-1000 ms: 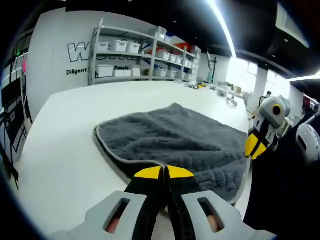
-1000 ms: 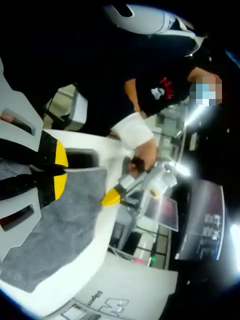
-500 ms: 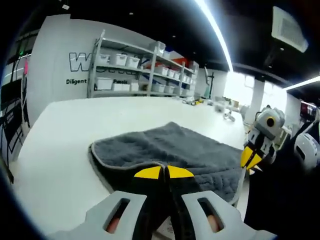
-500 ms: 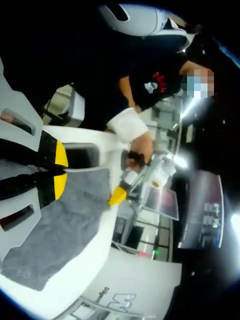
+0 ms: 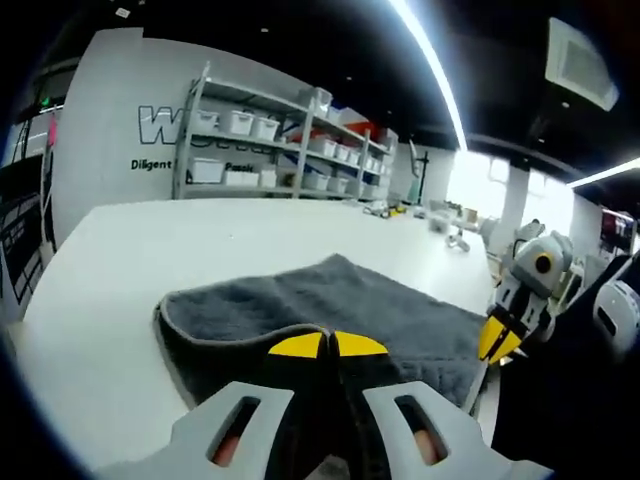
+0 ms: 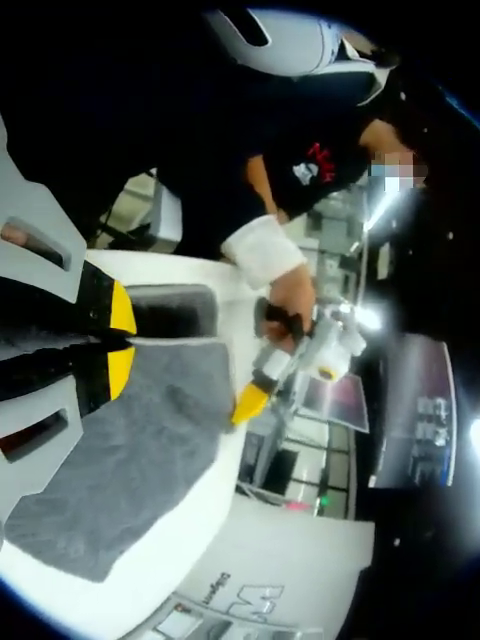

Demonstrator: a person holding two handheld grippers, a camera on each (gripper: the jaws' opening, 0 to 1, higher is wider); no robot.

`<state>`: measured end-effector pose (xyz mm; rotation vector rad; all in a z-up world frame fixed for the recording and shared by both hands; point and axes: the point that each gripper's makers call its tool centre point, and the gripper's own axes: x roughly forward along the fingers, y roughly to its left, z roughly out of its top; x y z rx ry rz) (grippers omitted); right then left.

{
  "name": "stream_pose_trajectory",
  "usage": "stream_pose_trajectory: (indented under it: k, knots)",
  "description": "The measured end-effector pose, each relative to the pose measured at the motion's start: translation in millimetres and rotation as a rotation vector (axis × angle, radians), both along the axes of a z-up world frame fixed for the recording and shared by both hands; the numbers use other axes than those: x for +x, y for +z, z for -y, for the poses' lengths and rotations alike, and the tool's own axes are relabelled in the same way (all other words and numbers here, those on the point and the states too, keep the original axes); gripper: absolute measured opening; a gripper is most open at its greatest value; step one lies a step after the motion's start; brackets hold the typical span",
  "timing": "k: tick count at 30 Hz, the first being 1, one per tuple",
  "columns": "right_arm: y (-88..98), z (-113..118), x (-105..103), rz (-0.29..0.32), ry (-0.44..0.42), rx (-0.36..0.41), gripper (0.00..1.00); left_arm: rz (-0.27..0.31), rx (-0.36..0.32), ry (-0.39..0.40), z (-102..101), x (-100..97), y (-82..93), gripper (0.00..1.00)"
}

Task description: Open the folded towel by lifting each exposed corner and separating the folded layers until the towel lies flat within the target outline without major curled edges

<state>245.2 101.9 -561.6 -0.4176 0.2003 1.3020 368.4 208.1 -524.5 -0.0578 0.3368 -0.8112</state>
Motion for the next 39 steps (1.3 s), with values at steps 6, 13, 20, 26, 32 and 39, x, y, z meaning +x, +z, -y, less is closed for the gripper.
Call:
stream_pose_trajectory:
  k: [6,13,20,26,32,39]
  knots:
    - [-0.8,5,0,-0.007,-0.003,-0.009,0.0,0.012,0.01,-0.014,11,0.4,1.0,0.02]
    - [-6.1,11,-1,-0.009,-0.006,-0.033,0.0,0.058,0.011,-0.029,24,2.4,6.1,0.02]
    - [-6.9,20,-1,-0.016,-0.02,-0.031,0.0,0.127,0.01,-0.038,41,10.6,14.6,0.02]
    - [-1.3,33,3,-0.006,-0.057,0.003,0.0,0.234,0.05,-0.03,53,17.9,20.3,0.02]
    - [8.5,44,7,0.026,-0.1,0.059,0.0,0.363,0.052,-0.016,66,22.1,35.0,0.02]
    - [10.2,58,14,0.041,-0.146,0.085,0.0,0.493,0.082,-0.004,79,22.6,45.3,0.02]
